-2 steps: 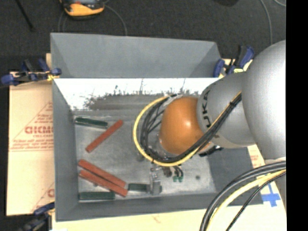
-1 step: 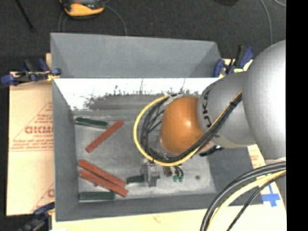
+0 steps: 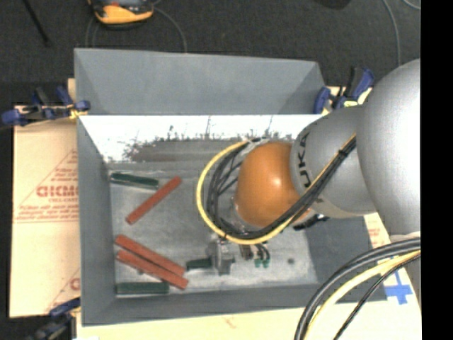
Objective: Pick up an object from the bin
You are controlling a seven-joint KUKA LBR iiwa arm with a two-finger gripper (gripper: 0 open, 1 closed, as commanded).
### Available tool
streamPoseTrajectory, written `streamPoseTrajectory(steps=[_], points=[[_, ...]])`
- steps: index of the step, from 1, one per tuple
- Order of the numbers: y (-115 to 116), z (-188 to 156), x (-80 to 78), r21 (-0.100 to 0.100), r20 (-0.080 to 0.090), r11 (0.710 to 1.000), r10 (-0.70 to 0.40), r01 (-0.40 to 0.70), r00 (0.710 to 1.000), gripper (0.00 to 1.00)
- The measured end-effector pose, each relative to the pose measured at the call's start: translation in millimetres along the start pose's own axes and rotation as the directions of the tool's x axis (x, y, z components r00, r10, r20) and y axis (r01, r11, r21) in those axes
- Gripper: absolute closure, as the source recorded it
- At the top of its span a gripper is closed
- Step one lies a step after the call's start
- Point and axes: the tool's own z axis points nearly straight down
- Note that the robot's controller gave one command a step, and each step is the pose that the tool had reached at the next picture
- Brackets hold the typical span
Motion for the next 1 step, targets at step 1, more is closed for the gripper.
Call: streamPoseTrajectory(steps=[1], points=[[50.4, 1.7, -19.9, 0.000, 0.004, 0.966, -0.260, 0.260, 0.966, 0.00]])
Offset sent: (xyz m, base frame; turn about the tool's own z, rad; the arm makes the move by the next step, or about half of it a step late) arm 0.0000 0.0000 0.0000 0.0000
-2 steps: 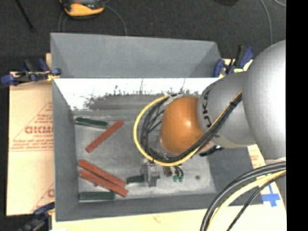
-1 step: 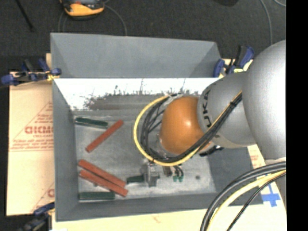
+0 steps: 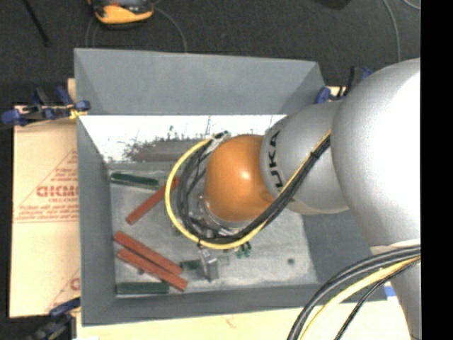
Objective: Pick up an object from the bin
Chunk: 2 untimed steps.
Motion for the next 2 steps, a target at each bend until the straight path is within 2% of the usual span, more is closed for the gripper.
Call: streamPoseTrajectory(steps=[1, 2], points=[[-1.1, -1.2, -0.7, 0.000, 0.002, 1.000, 0.005, -0.005, 1.000, 1.00], [-1.1, -1.2, -0.7, 0.000, 0.002, 1.000, 0.006, -0.006, 1.000, 1.00]])
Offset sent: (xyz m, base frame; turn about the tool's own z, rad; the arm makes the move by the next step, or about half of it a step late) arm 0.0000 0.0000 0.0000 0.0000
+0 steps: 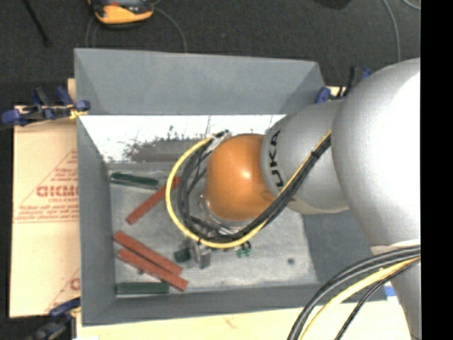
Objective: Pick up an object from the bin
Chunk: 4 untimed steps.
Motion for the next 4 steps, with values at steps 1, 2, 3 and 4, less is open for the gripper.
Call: streamPoseTrajectory(steps=[1, 2, 3, 4], points=[[3.3, 0.0, -0.4, 0.003, 0.000, 0.999, -0.047, 0.047, 0.999, 1.00], [33.1, 0.1, 7.7, 0.004, -0.002, 0.997, -0.071, 0.071, 0.997, 1.00], [45.3, -0.9, 17.5, -0.002, -0.009, 1.000, 0.012, -0.012, 1.000, 1.00], [44.2, -41.8, 23.6, -0.004, -0.018, 0.980, -0.199, 0.199, 0.980, 1.00]])
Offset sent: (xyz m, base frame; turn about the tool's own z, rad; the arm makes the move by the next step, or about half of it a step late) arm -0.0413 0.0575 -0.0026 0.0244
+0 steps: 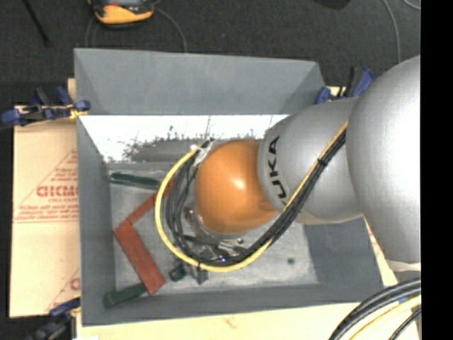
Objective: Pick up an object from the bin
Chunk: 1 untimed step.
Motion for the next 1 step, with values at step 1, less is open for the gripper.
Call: streamPoseTrajectory(steps=[1], points=[[4.1, -31.5, -5.5, 0.001, 0.014, 0.994, 0.110, -0.110, 0.994, 1.00]])
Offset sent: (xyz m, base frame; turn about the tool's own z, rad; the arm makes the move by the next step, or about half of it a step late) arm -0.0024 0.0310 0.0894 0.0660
